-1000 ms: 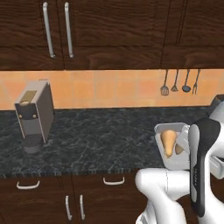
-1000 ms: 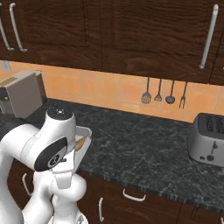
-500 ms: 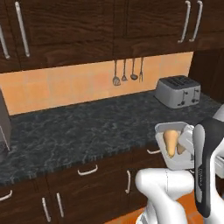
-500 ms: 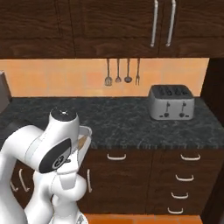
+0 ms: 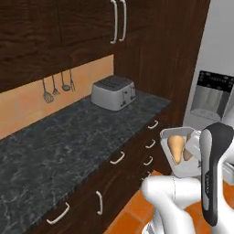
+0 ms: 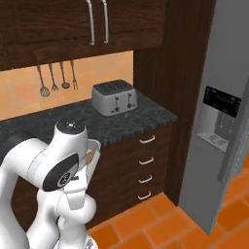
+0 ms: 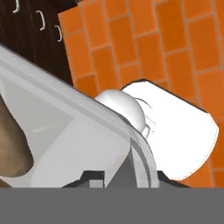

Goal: Take the meat container that has the shrimp and place it on the second highest rack of the freezer. Then take the vegetable container that has the sweet potato and squash and place it on the highest rack of the freezer.

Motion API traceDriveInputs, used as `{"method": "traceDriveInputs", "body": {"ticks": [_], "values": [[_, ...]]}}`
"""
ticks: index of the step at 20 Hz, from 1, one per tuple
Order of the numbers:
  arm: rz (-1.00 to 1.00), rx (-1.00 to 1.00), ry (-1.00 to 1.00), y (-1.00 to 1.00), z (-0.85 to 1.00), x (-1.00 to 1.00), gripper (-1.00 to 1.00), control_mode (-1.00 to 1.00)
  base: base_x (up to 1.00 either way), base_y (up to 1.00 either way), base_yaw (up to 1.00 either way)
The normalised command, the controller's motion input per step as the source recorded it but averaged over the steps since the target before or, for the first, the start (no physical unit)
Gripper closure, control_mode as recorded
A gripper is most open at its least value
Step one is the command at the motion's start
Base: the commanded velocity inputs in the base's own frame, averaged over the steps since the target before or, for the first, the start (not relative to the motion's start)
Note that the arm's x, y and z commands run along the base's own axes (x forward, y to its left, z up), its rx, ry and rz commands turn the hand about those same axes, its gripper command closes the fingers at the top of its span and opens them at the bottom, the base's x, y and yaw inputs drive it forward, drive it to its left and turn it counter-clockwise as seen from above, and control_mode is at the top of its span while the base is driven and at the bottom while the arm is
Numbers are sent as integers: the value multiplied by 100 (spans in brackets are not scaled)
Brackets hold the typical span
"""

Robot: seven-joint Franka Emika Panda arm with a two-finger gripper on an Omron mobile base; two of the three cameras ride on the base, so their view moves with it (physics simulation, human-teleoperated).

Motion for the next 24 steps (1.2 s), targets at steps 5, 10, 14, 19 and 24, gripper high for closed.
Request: {"method": "traceDriveInputs", "body": {"ticks": [5,10,14,19,24], "values": [[0,0,0,0,0,0,100,100,9,-1,-73],[0,0,0,0,0,0,100,100,25,-71,-52],[0,0,0,0,0,0,100,100,56,-100,-34],[0,0,0,0,0,0,100,100,62,-100,-25],[0,0,0,0,0,0,100,100,91,-100,-9]]}}
